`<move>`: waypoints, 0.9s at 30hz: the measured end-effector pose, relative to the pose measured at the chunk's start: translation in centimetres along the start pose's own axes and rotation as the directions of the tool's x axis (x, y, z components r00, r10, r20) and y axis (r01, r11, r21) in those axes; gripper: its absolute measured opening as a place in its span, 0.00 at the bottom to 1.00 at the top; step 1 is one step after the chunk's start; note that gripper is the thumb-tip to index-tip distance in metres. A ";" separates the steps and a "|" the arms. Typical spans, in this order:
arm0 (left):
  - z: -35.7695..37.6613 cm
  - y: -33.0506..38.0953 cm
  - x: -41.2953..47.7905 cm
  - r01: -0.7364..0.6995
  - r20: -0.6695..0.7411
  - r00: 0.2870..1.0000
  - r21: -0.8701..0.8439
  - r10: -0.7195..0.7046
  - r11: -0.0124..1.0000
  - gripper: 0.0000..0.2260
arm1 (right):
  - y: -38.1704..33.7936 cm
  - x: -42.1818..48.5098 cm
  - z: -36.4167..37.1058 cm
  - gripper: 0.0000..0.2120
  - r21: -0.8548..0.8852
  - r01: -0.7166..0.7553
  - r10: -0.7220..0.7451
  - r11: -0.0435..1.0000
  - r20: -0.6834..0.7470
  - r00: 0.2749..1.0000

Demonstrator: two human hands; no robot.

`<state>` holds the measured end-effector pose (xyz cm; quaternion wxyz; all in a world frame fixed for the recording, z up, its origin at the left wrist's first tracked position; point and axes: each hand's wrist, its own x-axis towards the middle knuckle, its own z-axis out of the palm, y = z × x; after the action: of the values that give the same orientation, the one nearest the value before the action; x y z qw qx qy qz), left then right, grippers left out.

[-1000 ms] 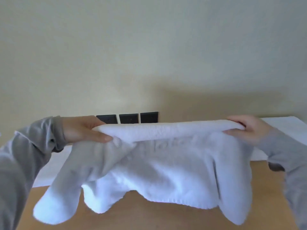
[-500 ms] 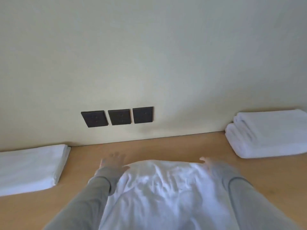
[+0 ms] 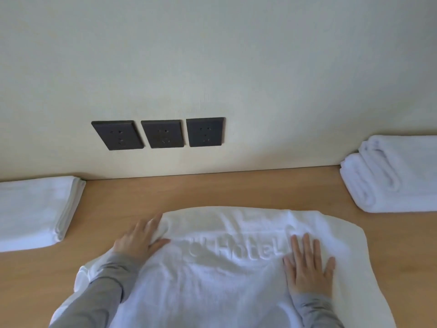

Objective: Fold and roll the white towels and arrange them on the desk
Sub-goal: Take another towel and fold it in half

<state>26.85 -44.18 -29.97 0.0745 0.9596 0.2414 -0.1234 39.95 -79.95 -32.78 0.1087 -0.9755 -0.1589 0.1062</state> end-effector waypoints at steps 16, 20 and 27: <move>1.5 -2.7 -2.1 0.174 -0.039 0.984 0.080 -0.171 0.982 0.31 | -5.9 0.3 -0.4 0.24 -0.032 0.098 -0.103 0.995 -0.254 0.962; 3.7 -2.9 -11.3 0.433 -0.062 0.843 -0.511 -0.534 0.743 0.31 | -15.6 -6.3 3.0 0.22 0.015 0.519 -0.504 0.854 -0.218 0.836; 5.7 -4.5 -17.9 0.594 0.289 0.693 -0.748 -0.661 0.296 0.20 | -25.3 -14.1 6.9 0.22 0.026 0.841 -0.838 0.540 0.113 0.534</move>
<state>8.31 -49.37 -30.88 0.4317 0.6488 0.6265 0.0151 17.95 -59.99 -30.72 0.1218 -0.7738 -0.6146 0.0930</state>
